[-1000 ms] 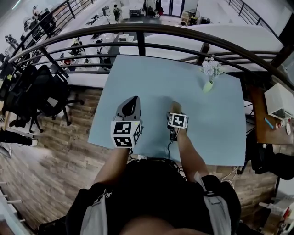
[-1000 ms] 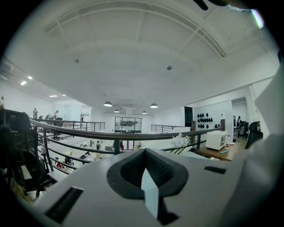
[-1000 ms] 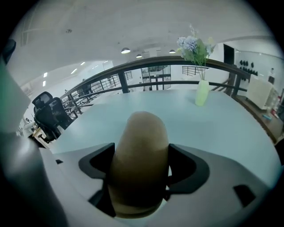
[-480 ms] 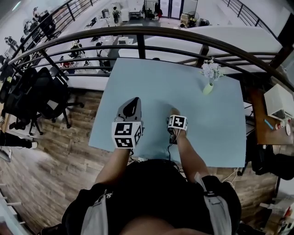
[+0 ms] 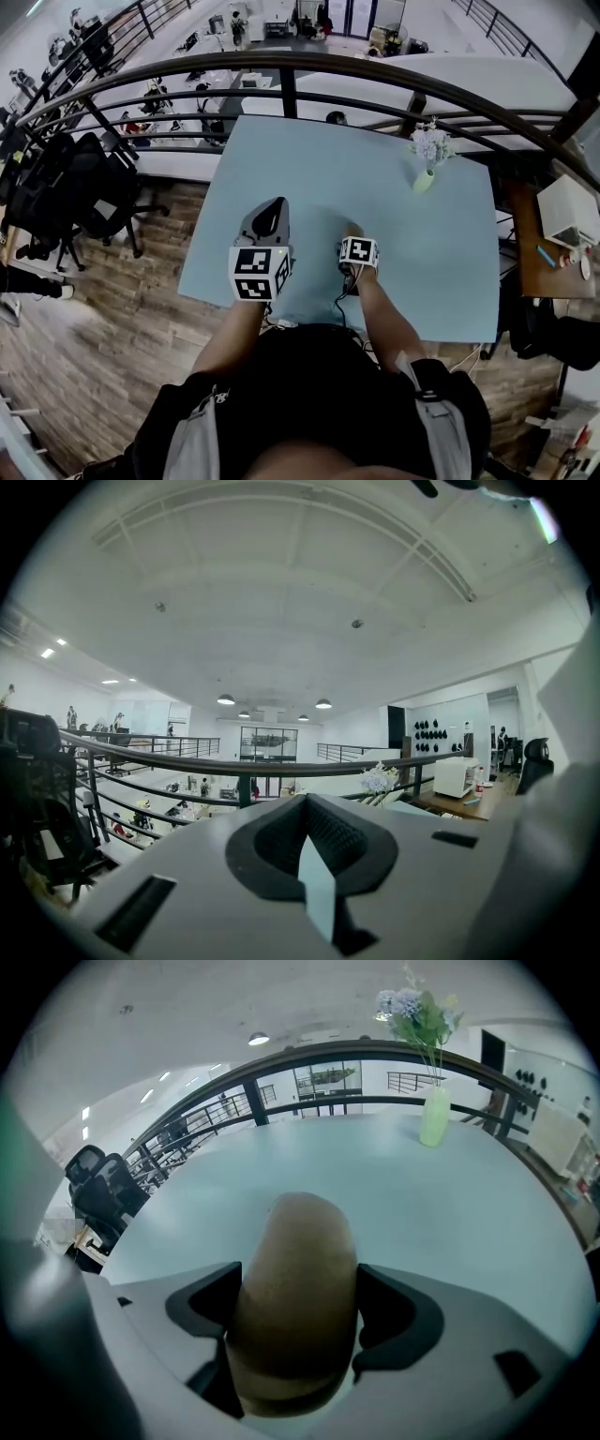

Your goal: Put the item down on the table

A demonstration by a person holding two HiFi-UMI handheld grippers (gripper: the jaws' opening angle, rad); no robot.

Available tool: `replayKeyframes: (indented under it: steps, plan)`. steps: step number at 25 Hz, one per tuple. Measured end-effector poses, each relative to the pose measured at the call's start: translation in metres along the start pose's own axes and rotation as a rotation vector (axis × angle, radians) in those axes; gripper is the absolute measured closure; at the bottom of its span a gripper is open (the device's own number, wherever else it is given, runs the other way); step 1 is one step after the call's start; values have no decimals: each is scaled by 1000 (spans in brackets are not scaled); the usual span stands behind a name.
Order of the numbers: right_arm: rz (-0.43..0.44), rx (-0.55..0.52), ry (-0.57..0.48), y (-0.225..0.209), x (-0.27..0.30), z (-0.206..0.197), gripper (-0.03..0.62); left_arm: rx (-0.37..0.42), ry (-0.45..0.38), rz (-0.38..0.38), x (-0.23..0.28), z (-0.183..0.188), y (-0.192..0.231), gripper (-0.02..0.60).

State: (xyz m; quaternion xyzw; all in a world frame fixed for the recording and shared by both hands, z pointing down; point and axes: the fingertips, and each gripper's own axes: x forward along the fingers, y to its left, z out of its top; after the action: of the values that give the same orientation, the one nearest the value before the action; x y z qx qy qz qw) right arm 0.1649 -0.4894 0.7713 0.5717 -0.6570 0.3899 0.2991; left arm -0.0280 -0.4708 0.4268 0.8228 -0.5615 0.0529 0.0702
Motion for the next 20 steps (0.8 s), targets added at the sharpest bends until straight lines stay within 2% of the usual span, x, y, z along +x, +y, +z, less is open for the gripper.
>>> replayKeyframes:
  steps: [5,9,11,15,20]
  plan:
    - [-33,3,-123,-4,-19,21,214,-5,-2,-4,1,-2,-3,572]
    - [-4,-12,-280,8,-57,62,232,-8,-3,-16,4,0,-8,572]
    - [17,-1,-380,12,-84,87,269,-8,-5,-30,8,1,-13,572]
    - [28,23,-594,12,-146,131,398,-11,-8,-59,14,1,-23,572]
    - [17,21,-810,12,-223,164,495,-9,-16,-96,19,3,-35,572]
